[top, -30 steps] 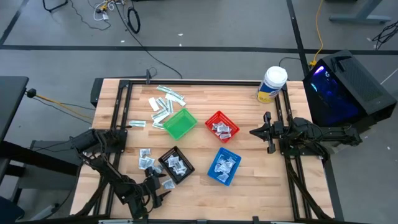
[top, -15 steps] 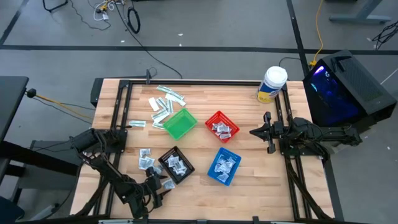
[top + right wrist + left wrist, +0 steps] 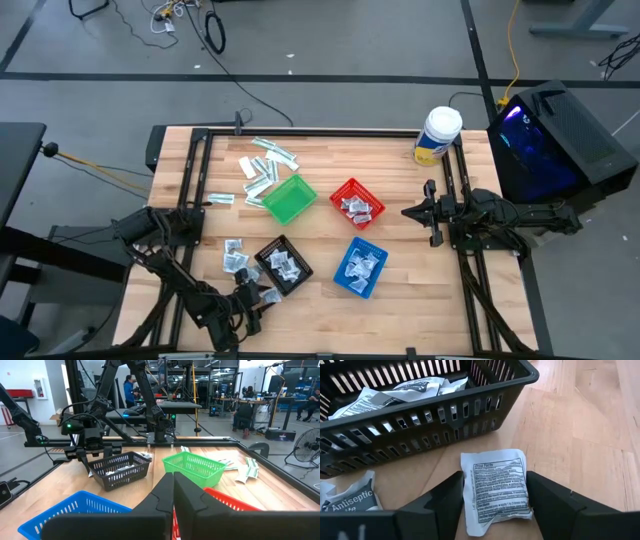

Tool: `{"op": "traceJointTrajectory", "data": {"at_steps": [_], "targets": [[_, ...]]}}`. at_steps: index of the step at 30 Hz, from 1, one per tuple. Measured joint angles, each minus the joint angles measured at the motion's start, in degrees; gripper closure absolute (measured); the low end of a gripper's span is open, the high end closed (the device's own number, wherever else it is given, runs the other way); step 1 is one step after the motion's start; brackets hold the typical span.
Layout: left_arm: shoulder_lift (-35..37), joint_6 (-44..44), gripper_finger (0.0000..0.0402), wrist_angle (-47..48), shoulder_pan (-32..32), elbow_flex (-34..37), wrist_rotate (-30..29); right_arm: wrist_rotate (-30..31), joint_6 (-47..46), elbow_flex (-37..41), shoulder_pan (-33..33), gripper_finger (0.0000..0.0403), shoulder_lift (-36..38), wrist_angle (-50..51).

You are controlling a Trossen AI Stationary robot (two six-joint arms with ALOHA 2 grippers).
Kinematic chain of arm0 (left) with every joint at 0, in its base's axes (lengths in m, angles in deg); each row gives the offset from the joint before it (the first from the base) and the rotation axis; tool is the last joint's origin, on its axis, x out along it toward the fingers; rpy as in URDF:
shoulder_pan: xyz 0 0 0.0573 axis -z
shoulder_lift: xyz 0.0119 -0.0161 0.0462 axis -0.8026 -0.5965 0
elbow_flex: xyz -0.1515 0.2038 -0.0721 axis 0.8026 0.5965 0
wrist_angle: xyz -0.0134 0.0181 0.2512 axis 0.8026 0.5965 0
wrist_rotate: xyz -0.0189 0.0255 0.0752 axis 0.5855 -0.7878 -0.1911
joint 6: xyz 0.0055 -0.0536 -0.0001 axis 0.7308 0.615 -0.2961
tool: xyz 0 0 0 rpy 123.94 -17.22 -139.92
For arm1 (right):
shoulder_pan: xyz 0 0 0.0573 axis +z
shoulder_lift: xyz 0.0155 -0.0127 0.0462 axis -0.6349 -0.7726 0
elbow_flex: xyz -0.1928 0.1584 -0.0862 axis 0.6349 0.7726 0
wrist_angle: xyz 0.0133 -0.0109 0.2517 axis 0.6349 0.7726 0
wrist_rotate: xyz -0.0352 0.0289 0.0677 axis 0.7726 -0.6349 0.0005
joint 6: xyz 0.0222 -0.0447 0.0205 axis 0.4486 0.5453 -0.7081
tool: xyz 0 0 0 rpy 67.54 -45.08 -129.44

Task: Pick & Place First Aid Supplies
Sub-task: Put the black towelette pack into the black bin

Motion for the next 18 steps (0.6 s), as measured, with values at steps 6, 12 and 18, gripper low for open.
{"op": "traceJointTrajectory", "data": {"at_steps": [6, 12, 18], "targets": [[0.0, 0.0, 0.0185, 0.0, 0.5, 0.0, -0.1, 0.0, 0.0, 0.0, 0.0, 0.039, 0.0, 0.0], [0.0, 0.0, 0.0208, 0.0, 0.5, 0.0, 0.0, 0.0, 0.0, 0.0, 0.0, 0.039, 0.0, 0.0], [0.0, 0.0, 0.0212, 0.1, 1.1, 0.0, 0.0, 0.0, 0.0, 0.0, 0.0, 0.039, 0.0, 0.0]]}}
